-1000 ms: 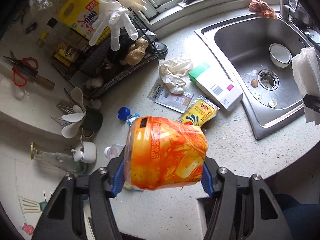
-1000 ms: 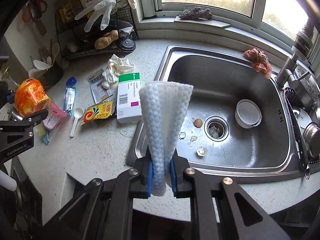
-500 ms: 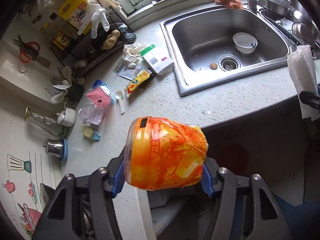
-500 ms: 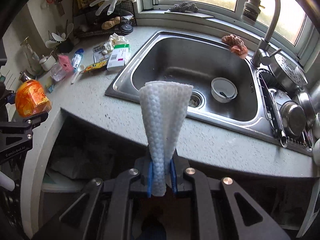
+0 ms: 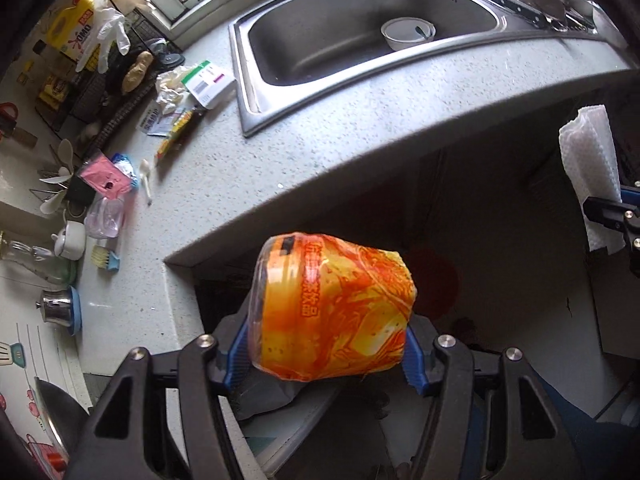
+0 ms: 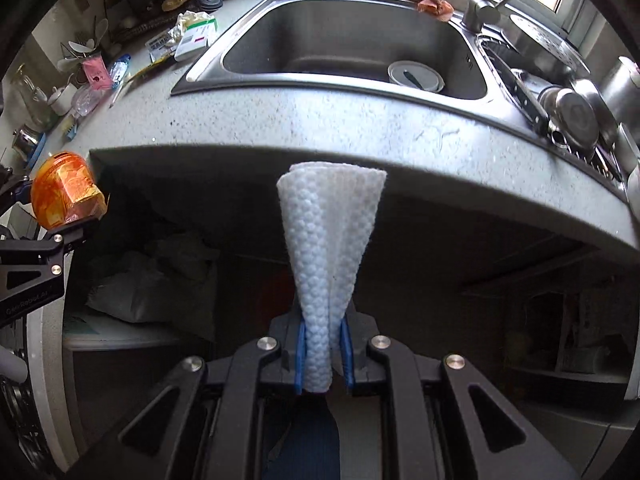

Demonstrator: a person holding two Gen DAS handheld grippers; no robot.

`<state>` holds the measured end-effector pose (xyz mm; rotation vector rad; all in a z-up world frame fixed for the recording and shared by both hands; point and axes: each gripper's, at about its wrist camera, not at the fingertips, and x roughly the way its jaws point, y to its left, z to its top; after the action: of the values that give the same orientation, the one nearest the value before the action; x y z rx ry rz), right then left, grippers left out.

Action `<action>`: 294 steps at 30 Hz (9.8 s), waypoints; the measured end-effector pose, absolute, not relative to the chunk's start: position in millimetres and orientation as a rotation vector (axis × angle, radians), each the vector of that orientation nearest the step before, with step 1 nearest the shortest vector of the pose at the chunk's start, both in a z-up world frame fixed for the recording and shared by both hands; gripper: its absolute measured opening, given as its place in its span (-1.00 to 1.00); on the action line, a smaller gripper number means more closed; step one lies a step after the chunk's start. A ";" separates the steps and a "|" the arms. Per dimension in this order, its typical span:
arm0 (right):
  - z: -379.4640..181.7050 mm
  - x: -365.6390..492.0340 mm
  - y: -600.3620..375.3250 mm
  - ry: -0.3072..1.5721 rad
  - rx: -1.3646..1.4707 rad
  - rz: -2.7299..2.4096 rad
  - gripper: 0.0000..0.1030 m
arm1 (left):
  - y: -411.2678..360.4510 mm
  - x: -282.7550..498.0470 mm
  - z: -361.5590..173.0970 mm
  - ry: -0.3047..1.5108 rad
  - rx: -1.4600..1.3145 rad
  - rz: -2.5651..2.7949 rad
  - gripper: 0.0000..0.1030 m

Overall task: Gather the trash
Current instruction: 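Carry the orange bag and white wipe down over the red bin with both tools, then open the left gripper to drop the orange bag while the right gripper releases the wipe, then raise both tools back up to the counter, then close the right gripper on the blue-wrapped packet, then close the left gripper on the clear plastic bottle while the right gripper holds the packet, then carry the bottle and blue packet down toward the red bin with both tools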

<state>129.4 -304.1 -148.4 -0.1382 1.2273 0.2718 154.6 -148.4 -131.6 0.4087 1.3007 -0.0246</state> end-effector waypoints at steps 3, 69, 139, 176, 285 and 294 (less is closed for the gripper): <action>-173.9 120.5 -305.8 1.261 -0.120 0.262 -0.74 | -150.7 150.0 -160.6 1.330 0.408 -0.043 0.15; -616.4 162.2 -256.2 1.497 -0.069 0.384 -0.74 | -144.7 155.2 -652.4 1.494 0.049 -0.318 0.73; -14.0 210.0 -111.9 0.861 -0.263 0.701 0.46 | 46.5 144.3 -13.5 0.877 -0.156 0.282 1.00; -156.4 421.0 213.0 1.346 -0.523 0.831 0.46 | 351.1 326.1 -170.1 1.267 -0.579 0.401 1.00; -125.4 136.3 -220.9 1.260 -0.049 0.470 -0.76 | -79.3 92.9 -184.3 1.269 -0.210 -0.171 0.37; -225.7 140.0 -216.4 1.364 -0.005 0.424 -0.76 | -75.8 111.1 -292.1 1.314 -0.221 -0.243 0.36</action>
<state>140.0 -216.4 -225.7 -0.0048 1.3637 0.4241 111.1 -75.8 -292.1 -0.2212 1.3136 -0.2425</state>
